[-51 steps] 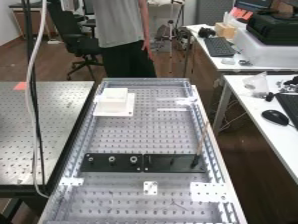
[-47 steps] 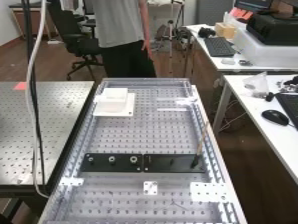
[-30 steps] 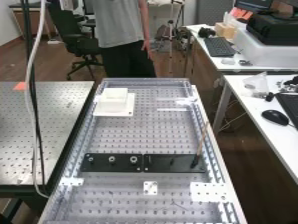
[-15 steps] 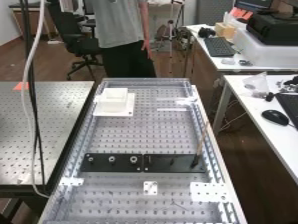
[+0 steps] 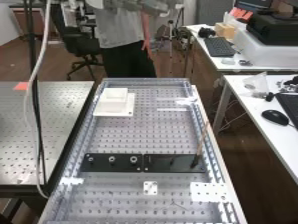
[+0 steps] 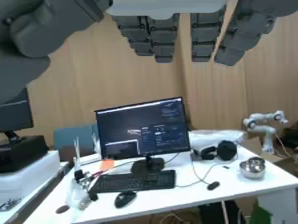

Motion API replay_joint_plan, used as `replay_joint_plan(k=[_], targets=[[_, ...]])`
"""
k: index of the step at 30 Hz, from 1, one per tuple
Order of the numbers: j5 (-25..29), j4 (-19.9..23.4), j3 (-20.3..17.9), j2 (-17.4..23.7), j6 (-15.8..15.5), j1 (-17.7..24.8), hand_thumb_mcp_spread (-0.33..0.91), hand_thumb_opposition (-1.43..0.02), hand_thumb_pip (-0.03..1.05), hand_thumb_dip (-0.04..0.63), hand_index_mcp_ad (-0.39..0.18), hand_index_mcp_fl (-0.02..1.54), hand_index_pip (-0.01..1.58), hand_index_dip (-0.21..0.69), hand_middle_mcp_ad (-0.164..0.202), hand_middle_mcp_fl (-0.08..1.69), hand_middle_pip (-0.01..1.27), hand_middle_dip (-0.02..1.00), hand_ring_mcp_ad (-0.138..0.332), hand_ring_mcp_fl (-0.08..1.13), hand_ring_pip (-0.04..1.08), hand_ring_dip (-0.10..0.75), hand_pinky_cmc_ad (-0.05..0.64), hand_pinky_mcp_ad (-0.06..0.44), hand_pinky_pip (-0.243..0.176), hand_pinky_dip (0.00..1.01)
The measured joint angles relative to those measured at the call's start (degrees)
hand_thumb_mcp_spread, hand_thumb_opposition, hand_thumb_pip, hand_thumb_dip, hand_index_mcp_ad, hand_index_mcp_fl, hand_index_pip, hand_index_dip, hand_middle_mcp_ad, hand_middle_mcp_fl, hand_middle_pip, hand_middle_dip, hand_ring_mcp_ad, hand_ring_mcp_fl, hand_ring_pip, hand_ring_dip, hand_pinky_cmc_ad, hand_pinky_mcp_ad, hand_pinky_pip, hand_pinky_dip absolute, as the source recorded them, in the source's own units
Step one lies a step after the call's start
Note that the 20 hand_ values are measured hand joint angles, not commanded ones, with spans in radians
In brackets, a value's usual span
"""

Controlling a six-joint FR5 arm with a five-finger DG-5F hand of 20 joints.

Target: Grab the chopstick and place it in the clear container

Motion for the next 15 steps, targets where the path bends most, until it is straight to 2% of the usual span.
replay_joint_plan(k=[12, 15], targets=[[1.85, 7.76, -5.22, -1.60, 6.65, -0.85, 0.09, -0.62, 0.23, 0.005, 0.087, 0.02, 0.07, -0.026, 0.105, -0.01, 0.14, 0.04, 0.225, 0.02, 0.09, -0.009, 0.309, 0.215, -0.075, 0.13], [2.01, 10.06, -6.22, -2.24, 9.18, -1.26, 0.10, -0.64, 0.29, 0.002, 0.087, 0.02, 0.07, -0.026, 0.105, -0.01, 0.14, 0.04, 0.223, 0.02, 0.09, -0.009, 0.309, 0.215, -0.075, 0.13]])
